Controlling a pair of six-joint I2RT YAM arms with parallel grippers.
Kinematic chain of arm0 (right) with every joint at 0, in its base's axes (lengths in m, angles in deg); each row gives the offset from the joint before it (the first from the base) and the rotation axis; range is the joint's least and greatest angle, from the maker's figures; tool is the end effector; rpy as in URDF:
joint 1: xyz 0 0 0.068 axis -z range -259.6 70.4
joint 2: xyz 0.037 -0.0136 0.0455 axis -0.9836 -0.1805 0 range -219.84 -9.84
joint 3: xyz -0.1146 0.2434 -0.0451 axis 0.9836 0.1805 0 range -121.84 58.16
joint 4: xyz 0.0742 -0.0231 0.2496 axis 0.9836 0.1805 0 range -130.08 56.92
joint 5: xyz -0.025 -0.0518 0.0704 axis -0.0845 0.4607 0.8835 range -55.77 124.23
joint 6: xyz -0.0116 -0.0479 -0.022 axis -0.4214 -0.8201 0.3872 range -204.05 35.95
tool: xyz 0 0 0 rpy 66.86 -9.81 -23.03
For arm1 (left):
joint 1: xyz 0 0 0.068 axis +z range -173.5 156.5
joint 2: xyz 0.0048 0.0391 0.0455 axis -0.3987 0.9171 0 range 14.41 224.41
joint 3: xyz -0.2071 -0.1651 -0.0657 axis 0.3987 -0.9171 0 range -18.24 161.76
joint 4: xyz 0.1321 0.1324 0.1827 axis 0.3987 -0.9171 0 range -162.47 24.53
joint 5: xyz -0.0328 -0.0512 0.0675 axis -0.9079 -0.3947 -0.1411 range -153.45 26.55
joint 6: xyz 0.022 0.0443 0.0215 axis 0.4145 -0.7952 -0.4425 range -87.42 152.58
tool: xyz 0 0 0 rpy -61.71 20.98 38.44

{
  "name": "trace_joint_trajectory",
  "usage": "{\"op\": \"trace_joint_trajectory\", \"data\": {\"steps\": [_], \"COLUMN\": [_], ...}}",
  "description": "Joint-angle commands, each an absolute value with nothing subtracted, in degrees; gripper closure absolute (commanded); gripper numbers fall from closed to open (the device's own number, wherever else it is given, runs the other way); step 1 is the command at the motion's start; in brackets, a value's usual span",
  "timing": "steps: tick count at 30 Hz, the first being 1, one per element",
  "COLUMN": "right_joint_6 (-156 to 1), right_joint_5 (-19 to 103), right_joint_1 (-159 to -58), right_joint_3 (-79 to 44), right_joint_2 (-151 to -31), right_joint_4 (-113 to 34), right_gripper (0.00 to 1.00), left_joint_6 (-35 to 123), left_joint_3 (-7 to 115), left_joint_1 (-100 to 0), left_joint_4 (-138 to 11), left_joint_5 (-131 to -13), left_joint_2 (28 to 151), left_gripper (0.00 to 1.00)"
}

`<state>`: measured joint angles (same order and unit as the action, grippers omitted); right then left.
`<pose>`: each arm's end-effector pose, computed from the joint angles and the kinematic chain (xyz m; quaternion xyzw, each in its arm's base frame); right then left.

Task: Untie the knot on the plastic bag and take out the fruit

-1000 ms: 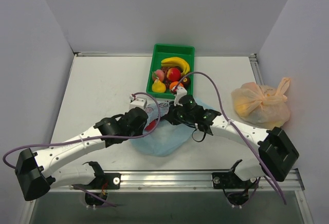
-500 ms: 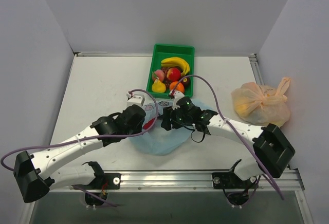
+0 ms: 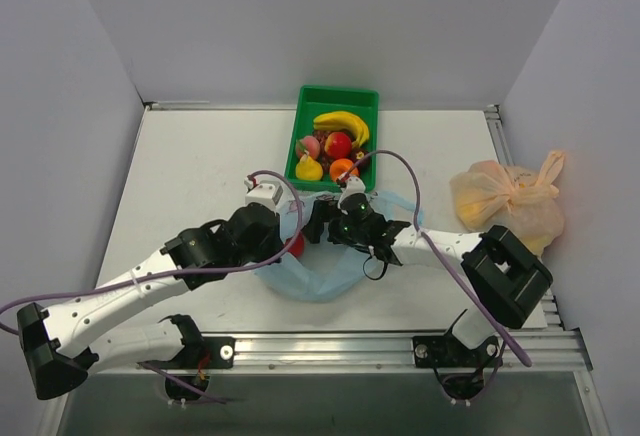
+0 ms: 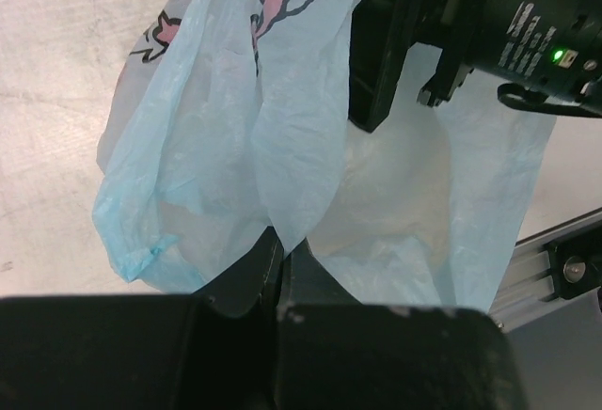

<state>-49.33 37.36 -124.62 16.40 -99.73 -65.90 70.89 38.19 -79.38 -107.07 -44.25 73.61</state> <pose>0.2313 0.2342 0.1935 -0.0897 0.8255 0.3743 0.4128 0.1271 -0.1667 0.3131 0.0750 0.9081 -0.1753 0.3729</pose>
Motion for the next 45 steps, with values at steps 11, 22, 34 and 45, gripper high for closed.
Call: {"op": "trace_joint_trajectory", "data": {"steps": [11, 22, 34, 45], "right_joint_6": [-42.5, -40.4, -38.9, -45.5], "right_joint_5": [35.0, 36.6, 42.6, 50.6], "right_joint_1": [-123.6, -122.9, -121.9, -121.7], "right_joint_3": [14.1, 12.4, 13.9, 18.6], "right_joint_2": [-105.3, -112.4, -113.6, -97.9], "right_joint_4": [-76.4, -82.8, -92.1, -75.1], "right_gripper": [0.04, 0.04, 0.49, 0.8], "left_joint_6": [72.2, 72.6, 74.1, 71.7], "left_joint_3": [36.0, 34.7, 32.0, 33.8], "left_joint_1": [-79.7, -79.9, -79.8, -75.4], "left_joint_4": [-106.5, -105.6, -105.7, -107.0], "left_joint_5": [-49.0, -50.0, -48.3, -44.3], "left_joint_2": [73.1, 72.9, 72.3, 73.0], "left_gripper": [1.0, 1.0, 1.0, 1.0]}}
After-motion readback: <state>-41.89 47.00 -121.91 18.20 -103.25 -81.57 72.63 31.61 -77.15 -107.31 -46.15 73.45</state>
